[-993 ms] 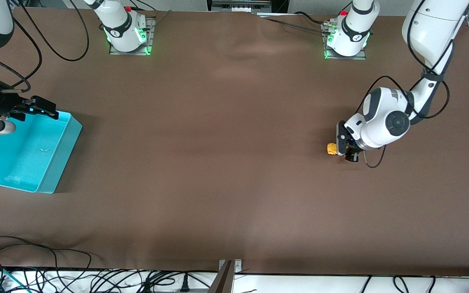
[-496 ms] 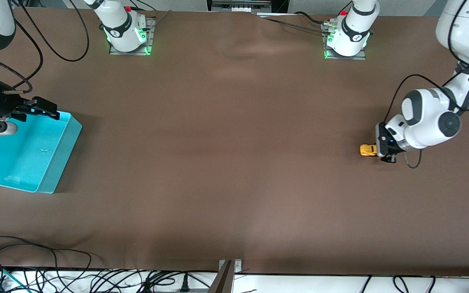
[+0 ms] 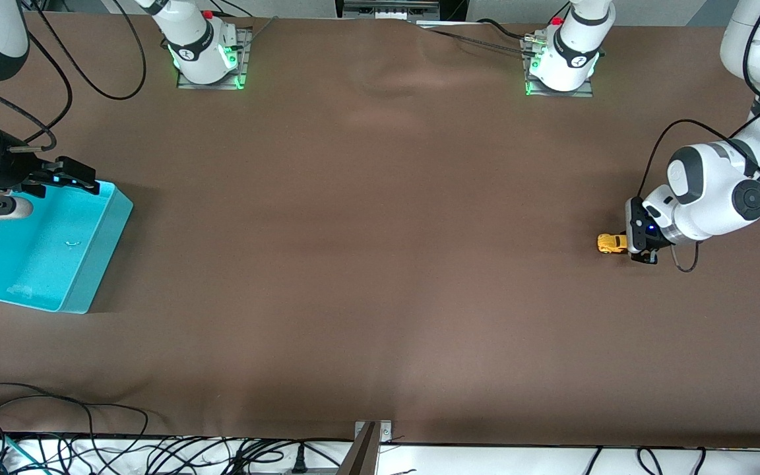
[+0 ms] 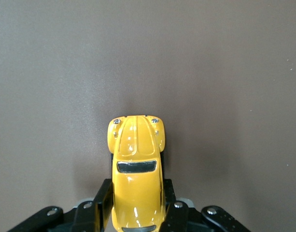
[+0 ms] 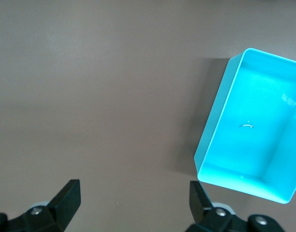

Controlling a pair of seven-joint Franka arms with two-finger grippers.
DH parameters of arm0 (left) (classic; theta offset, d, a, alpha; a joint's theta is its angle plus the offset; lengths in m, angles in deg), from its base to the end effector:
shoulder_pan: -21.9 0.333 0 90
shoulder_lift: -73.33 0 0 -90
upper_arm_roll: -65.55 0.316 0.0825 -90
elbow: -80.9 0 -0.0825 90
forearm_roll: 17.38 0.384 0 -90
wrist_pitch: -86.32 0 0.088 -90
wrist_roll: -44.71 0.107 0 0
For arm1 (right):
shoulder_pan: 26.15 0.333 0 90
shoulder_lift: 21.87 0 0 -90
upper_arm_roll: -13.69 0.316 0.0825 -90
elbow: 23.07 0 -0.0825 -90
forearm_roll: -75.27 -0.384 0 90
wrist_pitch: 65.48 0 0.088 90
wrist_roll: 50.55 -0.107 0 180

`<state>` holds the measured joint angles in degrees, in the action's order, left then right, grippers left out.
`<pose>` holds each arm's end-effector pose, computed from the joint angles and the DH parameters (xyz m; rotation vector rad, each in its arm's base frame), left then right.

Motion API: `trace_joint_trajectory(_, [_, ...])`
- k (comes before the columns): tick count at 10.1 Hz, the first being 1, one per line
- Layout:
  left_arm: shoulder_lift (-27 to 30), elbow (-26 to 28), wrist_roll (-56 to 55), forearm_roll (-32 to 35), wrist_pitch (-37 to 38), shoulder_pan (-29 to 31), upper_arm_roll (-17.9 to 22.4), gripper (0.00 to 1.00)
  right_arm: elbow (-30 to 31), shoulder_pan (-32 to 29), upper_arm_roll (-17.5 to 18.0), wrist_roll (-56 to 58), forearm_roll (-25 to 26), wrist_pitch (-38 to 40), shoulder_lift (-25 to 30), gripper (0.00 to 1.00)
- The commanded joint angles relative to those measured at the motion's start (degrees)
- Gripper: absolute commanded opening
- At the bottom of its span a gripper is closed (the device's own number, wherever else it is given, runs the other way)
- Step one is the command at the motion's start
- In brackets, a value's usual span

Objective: Wind up and store yellow beetle car
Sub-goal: 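Drag the car backward along the table with the left gripper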

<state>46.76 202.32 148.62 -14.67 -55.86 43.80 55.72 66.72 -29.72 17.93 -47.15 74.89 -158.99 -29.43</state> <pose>0.5541 0.1170 0.1853 2.0849 -2.2066 -0.0109 0.5953 0.0051 0.5557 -3.1200 -0.1094 0.1035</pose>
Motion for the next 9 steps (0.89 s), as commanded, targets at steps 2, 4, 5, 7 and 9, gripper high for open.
trace_joint_trajectory(2, [-2.97, -1.36, 2.17, 2.12, -0.29, 0.24, 0.42, 0.0, -1.46, 0.58, 0.41, 0.56, 0.73, 0.69, -0.26, 1.0])
trace_joint_trajectory(4, [-2.97, -1.36, 1.56, 1.95, -0.29, 0.33, 0.33, 0.18, -1.55, 0.58, 0.41, 1.17, 0.55, 0.17, -0.26, 1.0])
trace_joint_trajectory(5, [-2.71, -1.45, 1.73, 1.51, -0.29, 0.33, 0.33, 0.99, -1.55, 0.58, 0.41, 1.17, 0.55, 0.6, -0.26, 1.0])
trace_joint_trajectory(7, [0.62, -2.14, 1.38, 1.16, 3.55, 0.33, -0.02, 1.0, -1.55, 0.15, 0.15, 1.35, 0.46, 0.43, -0.26, 1.0])
trace_joint_trajectory(9, [2.56, -6.87, -0.37, 1.15, 13.64, 0.33, -1.68, 1.0, -1.55, 0.23, 0.24, 1.26, 0.46, 0.52, -0.26, 1.0])
